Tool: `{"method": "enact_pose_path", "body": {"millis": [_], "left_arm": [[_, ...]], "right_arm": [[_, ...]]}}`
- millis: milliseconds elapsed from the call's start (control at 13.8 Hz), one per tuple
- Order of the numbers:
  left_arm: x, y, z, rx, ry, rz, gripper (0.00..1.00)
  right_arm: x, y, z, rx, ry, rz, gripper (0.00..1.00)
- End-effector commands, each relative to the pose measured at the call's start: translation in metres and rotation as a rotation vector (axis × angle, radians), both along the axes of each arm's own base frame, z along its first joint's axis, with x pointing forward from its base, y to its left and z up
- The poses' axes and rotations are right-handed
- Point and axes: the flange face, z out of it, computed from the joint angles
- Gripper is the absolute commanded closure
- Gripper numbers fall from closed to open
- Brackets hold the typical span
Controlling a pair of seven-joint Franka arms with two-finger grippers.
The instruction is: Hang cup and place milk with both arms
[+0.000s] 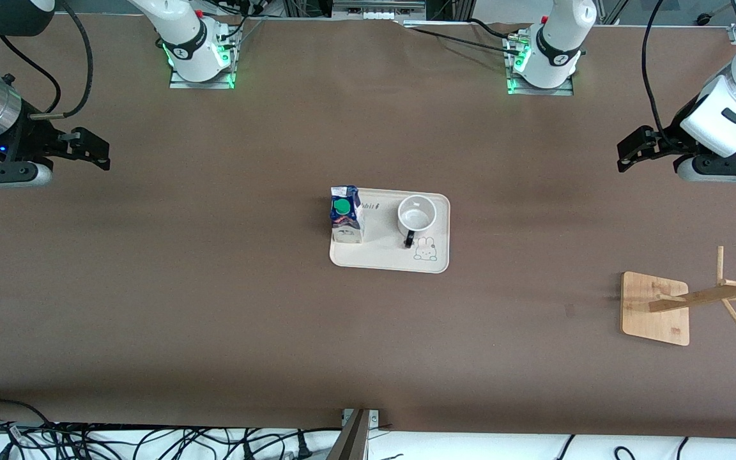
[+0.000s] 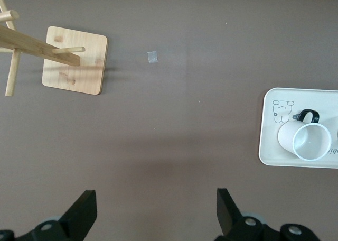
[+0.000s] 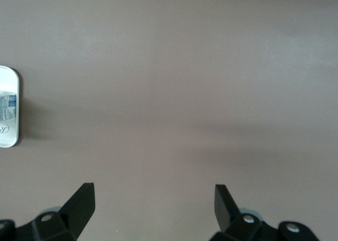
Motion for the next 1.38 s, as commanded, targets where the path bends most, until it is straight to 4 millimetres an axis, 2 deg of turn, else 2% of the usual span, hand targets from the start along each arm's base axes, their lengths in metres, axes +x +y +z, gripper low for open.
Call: {"method": "enact_pose_path", "body": {"millis": [0,435,652,870,942,1014,1159,1232,1304], "left_arm": [[0.003,0.001,0.005,-0.001,0.002,-0.006,0.0],[0.003,0.0,0.005,-0.001,0.002,-0.007,0.0],[0.003,0.0,0.005,-0.001,0.002,-0.007,0.0],[0.003,0.0,0.005,-0.001,0.002,-0.007,0.0],[0.003,0.001,0.005,-0.001,0.002,-0.006,0.0],[0.003,0.001,0.005,-0.001,0.002,-0.006,0.0],[0.003,0.0,0.005,-0.001,0.002,-0.007,0.0],[0.003,0.0,0.005,-0.001,0.002,-0.007,0.0],[0.003,0.001,0.005,-0.001,0.002,-0.007,0.0]], "right_arm": [[-0.006,0.003,0.006,0.011,-0.012,0.001,0.0],[0.003,0.006,0.013,0.017,-0.076,0.011,0.0],[0.01,0.005,0.003,0.016,-0.068,0.014,0.0],[0.023,0.013,-0.031,0.01,-0.009,0.038,0.0],[0.025,0.023,-0.049,0.008,0.031,0.059,0.0],[0.02,0.037,-0.055,0.005,0.068,0.078,0.0],[0.012,0.091,-0.057,0.018,0.069,0.131,0.0],[0.011,0.11,-0.061,0.038,0.062,0.085,0.0],[0.015,0.119,-0.07,0.065,0.063,0.034,0.0]]}}
